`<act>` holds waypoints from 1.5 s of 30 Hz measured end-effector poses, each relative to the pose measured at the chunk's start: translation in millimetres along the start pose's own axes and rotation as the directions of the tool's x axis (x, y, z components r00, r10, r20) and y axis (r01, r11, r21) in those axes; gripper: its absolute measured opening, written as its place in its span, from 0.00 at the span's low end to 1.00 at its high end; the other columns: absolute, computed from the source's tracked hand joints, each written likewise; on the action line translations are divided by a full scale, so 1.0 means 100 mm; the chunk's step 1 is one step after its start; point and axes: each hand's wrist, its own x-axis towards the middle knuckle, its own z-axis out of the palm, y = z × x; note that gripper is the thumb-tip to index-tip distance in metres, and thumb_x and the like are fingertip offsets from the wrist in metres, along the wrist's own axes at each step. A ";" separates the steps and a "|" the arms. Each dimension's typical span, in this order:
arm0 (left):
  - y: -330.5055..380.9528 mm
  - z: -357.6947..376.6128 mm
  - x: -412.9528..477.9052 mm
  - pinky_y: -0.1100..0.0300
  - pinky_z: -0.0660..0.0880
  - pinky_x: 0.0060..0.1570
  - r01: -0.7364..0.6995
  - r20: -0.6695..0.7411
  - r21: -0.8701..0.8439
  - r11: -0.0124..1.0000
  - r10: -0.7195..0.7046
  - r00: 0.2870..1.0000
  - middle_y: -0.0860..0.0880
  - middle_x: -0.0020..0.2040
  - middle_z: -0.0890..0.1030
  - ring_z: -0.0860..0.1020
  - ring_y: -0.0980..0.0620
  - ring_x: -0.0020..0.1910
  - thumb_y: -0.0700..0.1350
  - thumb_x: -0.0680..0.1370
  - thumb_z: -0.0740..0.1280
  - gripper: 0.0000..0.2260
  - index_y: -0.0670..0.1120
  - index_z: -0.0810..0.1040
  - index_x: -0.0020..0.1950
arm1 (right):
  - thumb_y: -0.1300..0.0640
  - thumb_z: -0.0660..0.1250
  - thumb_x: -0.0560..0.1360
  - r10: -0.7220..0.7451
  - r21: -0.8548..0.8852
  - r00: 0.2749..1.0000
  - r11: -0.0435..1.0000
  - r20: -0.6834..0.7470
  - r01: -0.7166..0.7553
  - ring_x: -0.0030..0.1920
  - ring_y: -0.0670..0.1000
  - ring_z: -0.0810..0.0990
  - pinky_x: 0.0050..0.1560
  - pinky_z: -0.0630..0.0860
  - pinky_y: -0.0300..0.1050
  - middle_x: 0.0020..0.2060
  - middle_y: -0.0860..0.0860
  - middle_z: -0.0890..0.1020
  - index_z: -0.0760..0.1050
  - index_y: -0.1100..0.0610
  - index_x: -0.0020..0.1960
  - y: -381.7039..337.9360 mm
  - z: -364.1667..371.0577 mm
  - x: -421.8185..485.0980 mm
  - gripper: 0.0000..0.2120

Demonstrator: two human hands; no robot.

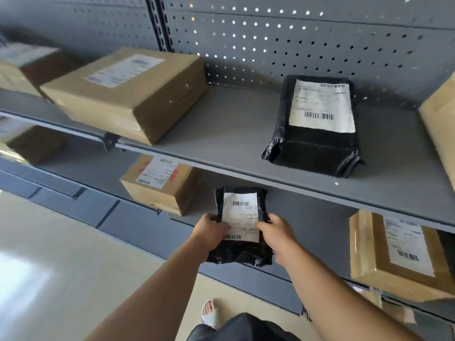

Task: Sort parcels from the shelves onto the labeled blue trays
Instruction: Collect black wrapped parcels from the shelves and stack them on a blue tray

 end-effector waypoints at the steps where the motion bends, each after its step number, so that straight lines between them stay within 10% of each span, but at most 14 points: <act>1: -0.03 -0.03 -0.08 0.48 0.84 0.52 0.013 -0.018 -0.032 0.999 -0.013 1.000 0.46 0.53 0.83 0.84 0.46 0.51 0.45 0.78 0.68 0.16 0.50 0.71 0.65 | 0.61 0.68 0.76 -0.010 -0.006 1.000 1.000 0.026 0.010 0.47 0.52 0.84 0.51 0.83 0.51 0.47 0.49 0.85 0.80 0.52 0.52 -0.02 0.01 -0.03 0.07; 19: -1.15 -1.68 -1.17 0.45 0.85 0.46 -0.092 -0.371 -0.595 0.799 -0.171 0.913 0.41 0.55 0.83 0.86 0.42 0.48 0.42 0.80 0.67 0.19 0.51 0.72 0.71 | 0.63 0.68 0.76 -0.149 -0.097 0.824 0.966 0.546 0.239 0.50 0.54 0.86 0.52 0.84 0.58 0.50 0.51 0.86 0.81 0.50 0.50 -0.54 1.89 -0.94 0.09; 34: -2.63 -4.06 -1.99 0.53 0.84 0.38 -0.286 -0.603 -0.683 0.672 -0.299 0.739 0.44 0.51 0.85 0.86 0.44 0.45 0.40 0.80 0.66 0.15 0.50 0.74 0.66 | 0.65 0.65 0.77 -0.201 -0.128 0.628 0.890 0.752 0.438 0.45 0.52 0.86 0.40 0.84 0.46 0.47 0.51 0.86 0.81 0.54 0.53 -0.75 4.72 -2.45 0.10; 45: -3.38 -5.50 -1.95 0.51 0.84 0.36 -0.390 -0.641 -0.745 0.540 -0.418 0.644 0.42 0.54 0.84 0.87 0.44 0.44 0.40 0.79 0.66 0.15 0.50 0.74 0.65 | 0.64 0.64 0.77 -0.102 -0.160 0.503 0.878 0.858 0.451 0.47 0.56 0.87 0.46 0.85 0.57 0.49 0.53 0.86 0.81 0.54 0.53 -0.94 6.57 -2.90 0.10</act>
